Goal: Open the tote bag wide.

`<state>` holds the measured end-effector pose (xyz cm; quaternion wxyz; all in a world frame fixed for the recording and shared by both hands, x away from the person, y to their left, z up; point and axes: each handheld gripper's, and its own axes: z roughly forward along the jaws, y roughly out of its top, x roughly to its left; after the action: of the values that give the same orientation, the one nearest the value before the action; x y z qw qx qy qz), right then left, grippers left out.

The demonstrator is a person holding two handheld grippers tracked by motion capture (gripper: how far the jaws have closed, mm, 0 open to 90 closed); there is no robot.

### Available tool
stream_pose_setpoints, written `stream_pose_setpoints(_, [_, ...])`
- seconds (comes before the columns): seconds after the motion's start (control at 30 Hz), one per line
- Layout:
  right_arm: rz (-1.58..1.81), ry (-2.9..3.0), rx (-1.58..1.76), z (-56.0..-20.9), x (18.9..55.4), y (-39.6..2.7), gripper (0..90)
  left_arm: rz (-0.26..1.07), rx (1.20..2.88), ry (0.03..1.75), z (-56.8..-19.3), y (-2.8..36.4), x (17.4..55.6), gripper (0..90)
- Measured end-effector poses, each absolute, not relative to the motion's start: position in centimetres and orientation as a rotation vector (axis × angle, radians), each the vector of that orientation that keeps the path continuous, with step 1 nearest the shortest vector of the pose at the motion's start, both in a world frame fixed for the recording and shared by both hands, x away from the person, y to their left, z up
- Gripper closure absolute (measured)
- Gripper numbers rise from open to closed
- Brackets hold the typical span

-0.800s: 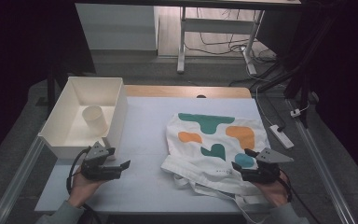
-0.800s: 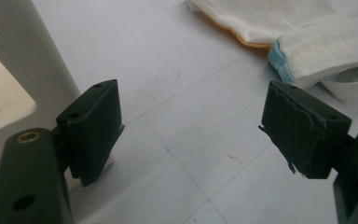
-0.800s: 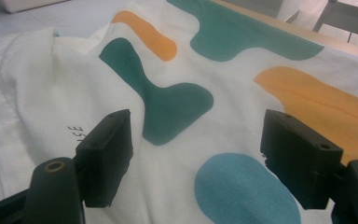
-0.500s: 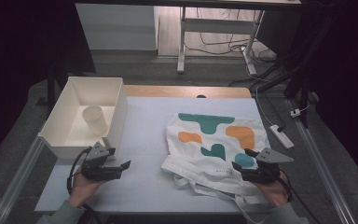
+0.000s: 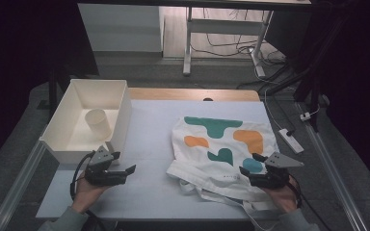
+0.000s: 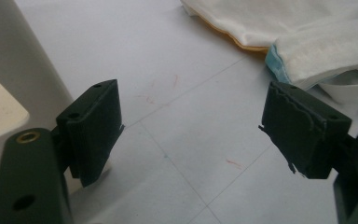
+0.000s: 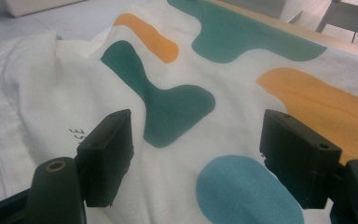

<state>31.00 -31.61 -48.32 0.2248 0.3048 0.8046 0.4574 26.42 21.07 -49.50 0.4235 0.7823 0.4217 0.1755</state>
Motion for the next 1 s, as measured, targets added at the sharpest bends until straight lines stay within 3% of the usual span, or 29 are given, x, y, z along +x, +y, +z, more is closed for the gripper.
stream_pose_setpoints(0.53, [1.262, 2.24, 0.835, -48.2, 31.4, -30.6, 26.8, 0.447, 1.97, 0.991, -49.2, 20.5, 25.8, 20.0])
stream_pose_setpoints(1.0, [1.261, 2.253, 0.802, -48.2, 31.4, -29.9, 26.8, 0.442, 2.034, 0.866, -48.6, 17.4, 25.5, 20.0])
